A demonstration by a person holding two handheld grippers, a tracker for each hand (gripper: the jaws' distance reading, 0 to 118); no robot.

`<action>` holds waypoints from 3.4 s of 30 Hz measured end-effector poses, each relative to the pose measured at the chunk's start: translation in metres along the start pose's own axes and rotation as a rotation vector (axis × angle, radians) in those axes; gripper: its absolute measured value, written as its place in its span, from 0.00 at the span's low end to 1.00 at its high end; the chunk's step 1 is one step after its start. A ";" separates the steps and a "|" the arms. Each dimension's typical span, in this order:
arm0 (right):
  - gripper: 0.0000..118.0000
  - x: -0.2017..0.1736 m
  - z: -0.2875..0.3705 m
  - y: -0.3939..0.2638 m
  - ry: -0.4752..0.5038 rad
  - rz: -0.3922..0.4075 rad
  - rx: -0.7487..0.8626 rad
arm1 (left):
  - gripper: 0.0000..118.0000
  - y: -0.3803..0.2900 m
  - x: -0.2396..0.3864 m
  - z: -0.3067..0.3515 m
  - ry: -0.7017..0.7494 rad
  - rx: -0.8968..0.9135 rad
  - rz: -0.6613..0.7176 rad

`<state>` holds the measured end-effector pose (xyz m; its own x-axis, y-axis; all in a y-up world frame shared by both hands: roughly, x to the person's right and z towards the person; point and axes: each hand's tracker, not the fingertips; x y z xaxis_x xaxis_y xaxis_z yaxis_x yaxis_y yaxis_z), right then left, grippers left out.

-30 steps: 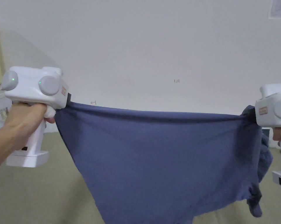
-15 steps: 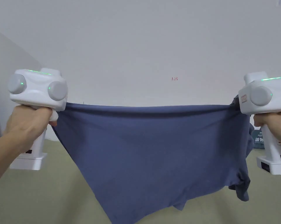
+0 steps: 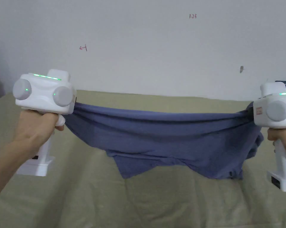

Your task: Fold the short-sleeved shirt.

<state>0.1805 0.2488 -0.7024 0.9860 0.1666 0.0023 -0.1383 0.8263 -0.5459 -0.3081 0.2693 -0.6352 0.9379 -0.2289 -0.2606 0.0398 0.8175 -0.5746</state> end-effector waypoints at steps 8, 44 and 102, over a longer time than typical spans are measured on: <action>0.06 0.014 0.083 -0.076 0.018 0.013 0.005 | 0.03 -0.060 -0.014 0.065 -0.078 -0.045 0.015; 0.89 0.012 0.238 -0.319 0.057 -0.083 -0.208 | 1.00 -0.305 -0.064 0.188 -0.264 -0.324 0.101; 0.01 -0.055 0.038 -0.151 0.189 0.233 -0.257 | 0.02 -0.326 -0.060 0.156 -0.347 -0.396 0.071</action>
<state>0.1431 0.1352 -0.5880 0.9340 0.2116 -0.2877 -0.3562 0.6122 -0.7059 -0.3238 0.0991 -0.3110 0.9951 0.0631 -0.0756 -0.0978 0.5473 -0.8312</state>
